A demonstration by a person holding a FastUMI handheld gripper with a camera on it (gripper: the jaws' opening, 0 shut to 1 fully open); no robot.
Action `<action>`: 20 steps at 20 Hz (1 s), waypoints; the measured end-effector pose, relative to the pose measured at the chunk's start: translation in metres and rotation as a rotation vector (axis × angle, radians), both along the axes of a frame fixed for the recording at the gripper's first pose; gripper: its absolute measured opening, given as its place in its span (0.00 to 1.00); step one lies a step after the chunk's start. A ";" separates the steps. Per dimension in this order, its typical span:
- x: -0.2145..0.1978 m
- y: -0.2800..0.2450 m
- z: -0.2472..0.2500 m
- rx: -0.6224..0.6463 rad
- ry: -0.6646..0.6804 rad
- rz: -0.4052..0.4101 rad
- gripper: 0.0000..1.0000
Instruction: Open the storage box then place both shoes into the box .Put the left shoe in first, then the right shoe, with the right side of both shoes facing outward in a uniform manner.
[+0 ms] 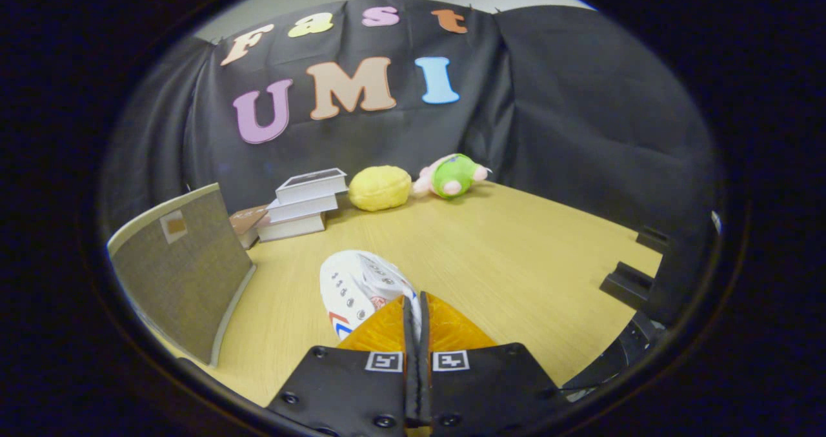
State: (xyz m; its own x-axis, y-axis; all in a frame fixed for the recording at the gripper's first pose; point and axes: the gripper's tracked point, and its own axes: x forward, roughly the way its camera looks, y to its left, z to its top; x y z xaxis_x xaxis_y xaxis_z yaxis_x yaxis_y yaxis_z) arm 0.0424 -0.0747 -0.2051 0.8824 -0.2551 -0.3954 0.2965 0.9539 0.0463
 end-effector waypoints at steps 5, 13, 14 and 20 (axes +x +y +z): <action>0.002 0.005 0.005 -0.064 -0.028 0.011 0.03; 0.004 0.005 0.049 -0.099 -0.135 0.003 0.03; 0.005 0.009 0.058 -0.107 -0.149 0.007 0.03; 0.011 0.046 0.123 -0.241 -0.164 0.044 0.03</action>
